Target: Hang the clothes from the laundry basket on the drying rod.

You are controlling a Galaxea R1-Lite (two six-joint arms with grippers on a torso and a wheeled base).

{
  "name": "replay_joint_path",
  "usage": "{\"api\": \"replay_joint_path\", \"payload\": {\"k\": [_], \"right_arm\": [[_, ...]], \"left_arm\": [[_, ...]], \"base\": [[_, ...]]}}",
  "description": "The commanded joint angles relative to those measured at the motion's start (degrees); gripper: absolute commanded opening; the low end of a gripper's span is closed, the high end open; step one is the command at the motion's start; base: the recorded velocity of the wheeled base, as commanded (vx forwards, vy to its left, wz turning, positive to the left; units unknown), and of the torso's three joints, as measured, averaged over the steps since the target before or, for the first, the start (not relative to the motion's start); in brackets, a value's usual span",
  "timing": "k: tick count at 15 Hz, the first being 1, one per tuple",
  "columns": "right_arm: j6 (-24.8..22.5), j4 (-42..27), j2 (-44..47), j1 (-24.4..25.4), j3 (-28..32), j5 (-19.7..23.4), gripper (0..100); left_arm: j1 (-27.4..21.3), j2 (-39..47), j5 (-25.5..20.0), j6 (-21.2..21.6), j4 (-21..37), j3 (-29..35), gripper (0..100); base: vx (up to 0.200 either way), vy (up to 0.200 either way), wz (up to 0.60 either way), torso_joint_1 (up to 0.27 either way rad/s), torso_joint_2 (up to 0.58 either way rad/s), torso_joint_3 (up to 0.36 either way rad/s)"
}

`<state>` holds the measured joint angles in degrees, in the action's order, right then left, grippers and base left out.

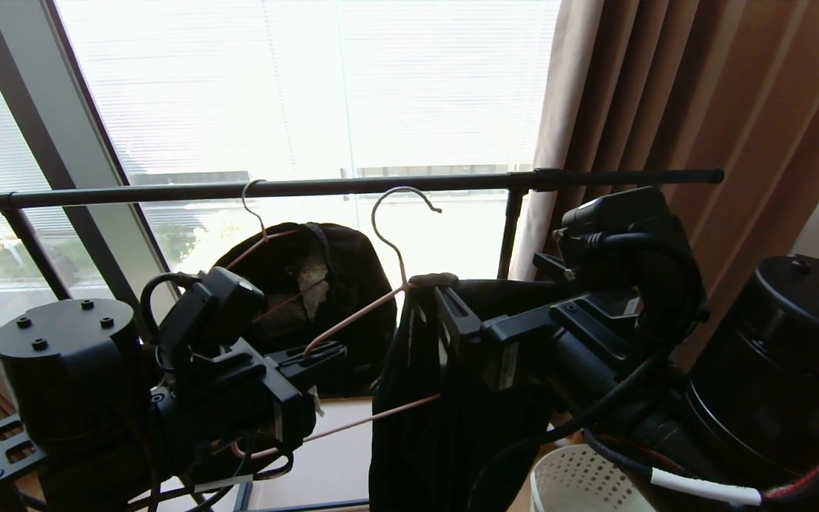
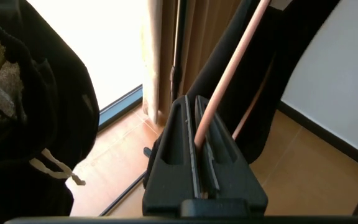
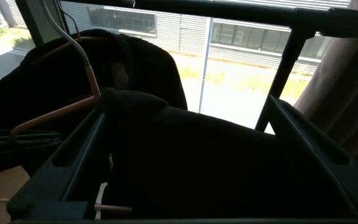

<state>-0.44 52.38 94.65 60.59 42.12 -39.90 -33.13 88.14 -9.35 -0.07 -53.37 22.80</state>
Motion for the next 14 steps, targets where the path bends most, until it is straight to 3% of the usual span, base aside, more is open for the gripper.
{"api": "replay_joint_path", "payload": {"k": [1,5,11,14], "right_arm": [[0.0,0.0,-1.4,0.2,-1.1,0.1,100],[0.0,-0.1,-1.2,0.2,-1.3,0.1,100],[-0.1,-0.1,-5.2,1.0,-6.5,1.1,100],[-3.1,-6.8,-12.0,-7.5,-7.0,10.8,100]], "left_arm": [[0.3,1.1,0.0,-0.1,-0.1,0.2,0],[0.6,1.2,-0.1,-0.1,-0.1,1.1,0],[1.7,1.8,-0.2,0.1,-0.1,1.7,0],[1.7,1.5,-1.6,0.3,-0.2,0.1,0]], "base": [[0.000,0.000,0.00,0.000,0.00,0.000],[0.000,0.000,0.00,0.000,0.00,0.000],[0.000,0.000,0.00,0.000,0.00,0.000],[0.000,0.000,0.00,0.000,0.00,0.000]]}}
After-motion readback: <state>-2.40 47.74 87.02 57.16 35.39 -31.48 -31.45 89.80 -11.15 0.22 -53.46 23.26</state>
